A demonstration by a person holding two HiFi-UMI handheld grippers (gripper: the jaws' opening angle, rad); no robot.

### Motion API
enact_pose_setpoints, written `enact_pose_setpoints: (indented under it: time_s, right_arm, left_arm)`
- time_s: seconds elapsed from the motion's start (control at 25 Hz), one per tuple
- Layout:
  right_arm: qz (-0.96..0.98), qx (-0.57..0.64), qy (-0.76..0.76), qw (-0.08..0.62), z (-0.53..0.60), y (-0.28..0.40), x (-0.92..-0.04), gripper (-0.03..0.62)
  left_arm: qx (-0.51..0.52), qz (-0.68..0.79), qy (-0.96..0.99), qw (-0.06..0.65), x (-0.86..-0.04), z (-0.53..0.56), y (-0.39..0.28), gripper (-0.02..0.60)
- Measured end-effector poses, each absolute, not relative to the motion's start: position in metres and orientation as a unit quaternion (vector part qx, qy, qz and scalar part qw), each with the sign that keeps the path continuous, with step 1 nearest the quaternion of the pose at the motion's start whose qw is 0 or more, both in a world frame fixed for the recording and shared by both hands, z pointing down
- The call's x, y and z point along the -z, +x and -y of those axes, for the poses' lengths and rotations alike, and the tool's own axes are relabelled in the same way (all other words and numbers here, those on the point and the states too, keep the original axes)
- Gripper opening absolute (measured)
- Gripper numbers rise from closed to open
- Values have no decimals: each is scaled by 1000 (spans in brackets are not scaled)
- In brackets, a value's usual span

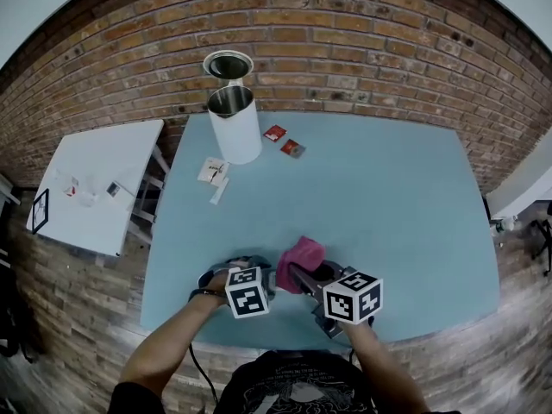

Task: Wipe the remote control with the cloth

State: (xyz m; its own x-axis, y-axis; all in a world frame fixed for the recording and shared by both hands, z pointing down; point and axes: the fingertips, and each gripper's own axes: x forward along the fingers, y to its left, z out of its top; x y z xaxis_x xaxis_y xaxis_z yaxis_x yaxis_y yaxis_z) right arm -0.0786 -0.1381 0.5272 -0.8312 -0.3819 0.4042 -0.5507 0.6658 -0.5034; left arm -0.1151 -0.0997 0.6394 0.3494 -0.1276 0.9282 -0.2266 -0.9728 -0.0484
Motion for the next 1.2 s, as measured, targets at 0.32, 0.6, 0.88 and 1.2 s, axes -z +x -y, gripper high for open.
enact_pose_setpoints:
  time_s: [0.32, 0.6, 0.88, 1.2]
  right_arm:
    - [888, -362, 251, 136, 137, -116, -551, 64]
    - [872, -388, 267, 137, 137, -115, -569, 64]
    - [870, -389, 272, 136, 136, -105, -575, 64]
    - [871, -388, 269, 139, 137, -85, -575, 64]
  left_arm:
    - [-557, 87, 825, 39, -642, 100, -113, 318]
    - [-589, 28, 804, 83, -649, 95, -109, 266]
    - [-609, 17, 788, 94, -650, 96, -110, 253]
    - [-620, 21, 778, 98, -650, 96, -110, 253]
